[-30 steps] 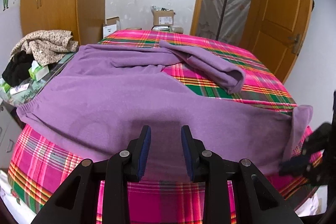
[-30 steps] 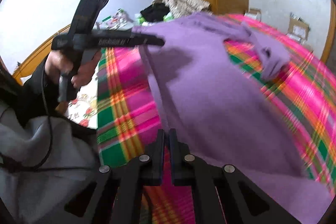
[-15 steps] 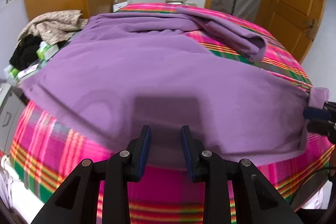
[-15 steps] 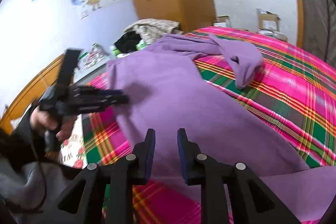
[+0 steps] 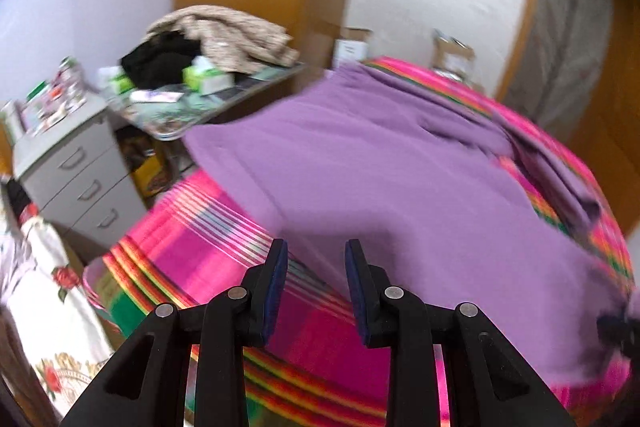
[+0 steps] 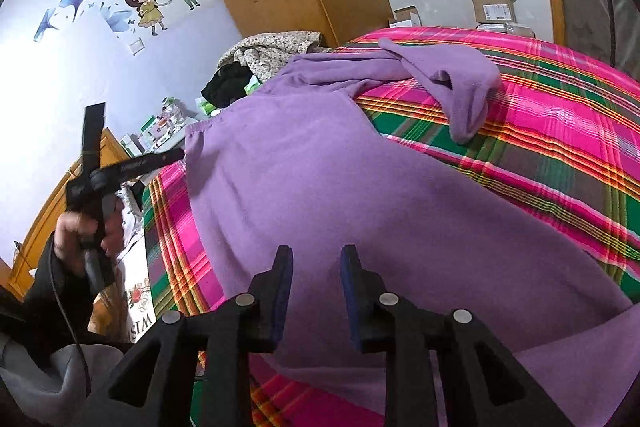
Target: Fold clothes
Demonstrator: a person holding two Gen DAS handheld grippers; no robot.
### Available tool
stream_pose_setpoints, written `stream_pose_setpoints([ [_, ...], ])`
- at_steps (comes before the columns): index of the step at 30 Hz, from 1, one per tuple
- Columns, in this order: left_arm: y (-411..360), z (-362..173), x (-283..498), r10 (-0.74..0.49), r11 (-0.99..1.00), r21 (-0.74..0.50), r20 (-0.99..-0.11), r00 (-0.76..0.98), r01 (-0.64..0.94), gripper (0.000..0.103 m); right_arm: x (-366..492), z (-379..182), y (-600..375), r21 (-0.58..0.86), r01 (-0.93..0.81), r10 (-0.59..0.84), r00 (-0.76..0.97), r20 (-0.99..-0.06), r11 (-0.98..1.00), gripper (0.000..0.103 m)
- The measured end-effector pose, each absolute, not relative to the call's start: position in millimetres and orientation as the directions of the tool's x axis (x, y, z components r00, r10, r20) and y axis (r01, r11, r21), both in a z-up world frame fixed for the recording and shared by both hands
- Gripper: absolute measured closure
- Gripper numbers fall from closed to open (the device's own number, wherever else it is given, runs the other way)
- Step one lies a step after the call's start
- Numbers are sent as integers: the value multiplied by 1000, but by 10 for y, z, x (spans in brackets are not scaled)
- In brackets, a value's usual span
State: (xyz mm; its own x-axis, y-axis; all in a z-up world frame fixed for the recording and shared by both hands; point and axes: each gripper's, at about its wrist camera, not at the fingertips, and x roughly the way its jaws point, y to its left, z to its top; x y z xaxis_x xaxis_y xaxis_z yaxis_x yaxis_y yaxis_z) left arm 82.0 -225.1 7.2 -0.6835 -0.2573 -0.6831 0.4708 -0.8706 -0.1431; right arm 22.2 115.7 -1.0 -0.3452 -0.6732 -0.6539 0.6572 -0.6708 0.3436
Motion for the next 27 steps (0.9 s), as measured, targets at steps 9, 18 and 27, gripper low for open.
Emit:
stream_pose_setpoints([
  [9,-2937,-104,675,-306,-775,-199,-712,-632,600,72,175,-64,1085,356,648,-667,-324,-671,-674,75],
  [18,-3300,-176,401,-288,-745,-250,-716,-636,618,72,96,-81,998,357,642,-660,-321,-679,-679,74],
  [27,-3391,-147,270,-285,-745,-270,-699,-656,610,96,17,-103,940,359,630,-651,-319,-689,-689,74],
])
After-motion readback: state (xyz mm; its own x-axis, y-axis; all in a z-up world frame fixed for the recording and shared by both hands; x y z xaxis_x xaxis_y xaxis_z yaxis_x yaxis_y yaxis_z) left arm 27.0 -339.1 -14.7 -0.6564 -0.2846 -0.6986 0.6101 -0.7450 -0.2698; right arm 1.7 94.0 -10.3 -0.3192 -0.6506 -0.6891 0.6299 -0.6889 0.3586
